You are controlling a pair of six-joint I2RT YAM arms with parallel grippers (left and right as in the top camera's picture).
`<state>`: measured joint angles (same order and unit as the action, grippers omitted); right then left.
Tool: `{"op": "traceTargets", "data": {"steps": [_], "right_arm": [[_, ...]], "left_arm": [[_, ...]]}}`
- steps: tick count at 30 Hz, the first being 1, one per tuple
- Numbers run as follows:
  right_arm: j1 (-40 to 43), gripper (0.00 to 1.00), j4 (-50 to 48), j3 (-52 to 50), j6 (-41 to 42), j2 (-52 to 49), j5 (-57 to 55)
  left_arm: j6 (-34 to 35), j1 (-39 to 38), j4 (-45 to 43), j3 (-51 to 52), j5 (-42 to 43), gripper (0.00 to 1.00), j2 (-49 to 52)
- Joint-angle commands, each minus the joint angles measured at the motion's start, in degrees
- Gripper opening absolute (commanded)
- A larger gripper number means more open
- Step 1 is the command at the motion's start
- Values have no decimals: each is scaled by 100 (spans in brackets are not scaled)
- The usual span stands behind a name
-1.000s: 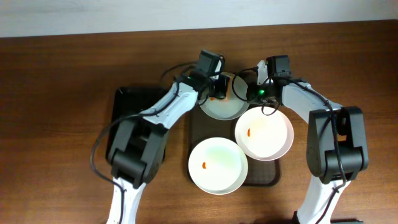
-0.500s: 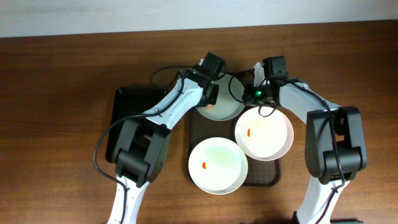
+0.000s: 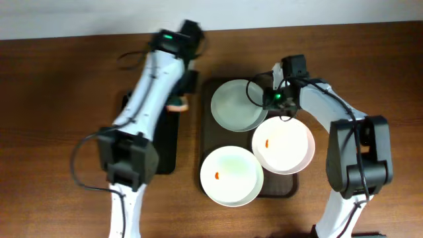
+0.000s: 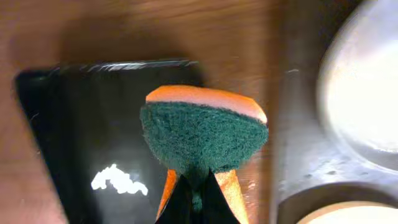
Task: Clean dirty plates on tray and stack at the side
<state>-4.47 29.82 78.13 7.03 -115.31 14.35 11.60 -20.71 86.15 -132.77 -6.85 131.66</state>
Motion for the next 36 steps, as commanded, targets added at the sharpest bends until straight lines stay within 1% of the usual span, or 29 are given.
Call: {"op": "traceTargets", "data": {"steps": [1, 4, 7, 8, 9, 10, 11, 12, 14, 16, 17, 18, 19, 20, 21, 22, 24, 26, 27, 28, 29, 30, 32, 34, 35, 36], "right_arm": [[35, 4, 372, 555, -260, 498, -111], [35, 4, 1045, 1038, -258, 557, -111], [35, 4, 1401, 1261, -260, 557, -114], [35, 4, 1547, 1364, -269, 557, -114], [35, 4, 1674, 1447, -337, 557, -111], [35, 4, 1829, 1552, -385, 560, -160], [35, 4, 1906, 1631, -382, 557, -157], [35, 4, 1954, 1679, -382, 557, -155], [35, 4, 1991, 1683, -382, 577, -151], [35, 4, 2098, 1683, -385, 601, -151], [35, 4, 2105, 1683, -400, 623, -151], [28, 4, 2149, 1683, -568, 699, -131], [-2, 4, 2194, 1687, -667, 791, -133], [-98, 4, 2271, 1731, -776, 929, -136], [-229, 4, 2343, 1792, -791, 1027, -127], [-522, 4, 2422, 1834, -791, 1156, -129], [-1172, 4, 2413, 1834, -789, 1209, -146], [-1967, 4, 2295, 1832, -761, 1180, -334], [-2387, 4, 2127, 1832, -758, 1176, -791], [-2752, 4, 1897, 1832, -743, 1161, -1161], [-3025, 4, 1665, 1832, -745, 1115, -1421], [-3342, 4, 1309, 1832, -748, 986, -1906], [-3683, 4, 708, 1832, -820, 675, -2667], [-3926, 4, 11, 1832, -1169, 402, -2863], [-4030, 4, -214, 1832, -1604, 352, -2863], [-4201, 4, -525, 1832, -2435, 328, -2863]], "left_arm": [[-151, 942, 411, -55, 909, 0, -291], [-479, 1384, 817, -52, 944, 0, -321], [-531, 1419, 713, 330, 785, 0, -321], [-527, 1429, 610, 656, 612, 0, -321], [-527, 1488, 472, 949, 560, 0, -321], [-527, 1609, 107, 1366, 632, 0, -328], [-573, 1626, -402, 1738, 667, 0, -332], [-603, 1569, -717, 1996, 662, 0, -332], [-634, 1495, -927, 2306, 444, 0, -332], [-632, 1497, -1290, 2887, 501, 0, -343], [-632, 1497, -1447, 3082, 627, 24, -343], [-636, 1497, -1502, 3152, 710, 55, -345], [-636, 1497, -1502, 3147, 710, 71, -463], [-656, 1510, -1502, 3147, 710, 79, -837], [-656, 1554, -1497, 3147, 710, 91, -1163], [-654, 1720, -1449, 3147, 710, 100, -1805], [-621, 2238, -1338, 3147, 710, 100, -2785], [-479, 3128, -1198, 3147, 719, 100, -3609], [-481, 3703, -1182, 3147, 713, 100, -3960], [-481, 4131, -1174, 3147, 710, 100, -4153], [-483, 4395, -1174, 3147, 710, 100, -4234], [-483, 4706, -1174, 3147, 708, 100, -4266], [-483, 4983, -1174, 3147, 708, 100, -4258], [-481, 5049, -1174, 3147, 708, 100, -4258], [-481, 5049, -1174, 3147, 710, 100, -4258], [-481, 5049, -1174, 3147, 710, 100, -4258]]}}
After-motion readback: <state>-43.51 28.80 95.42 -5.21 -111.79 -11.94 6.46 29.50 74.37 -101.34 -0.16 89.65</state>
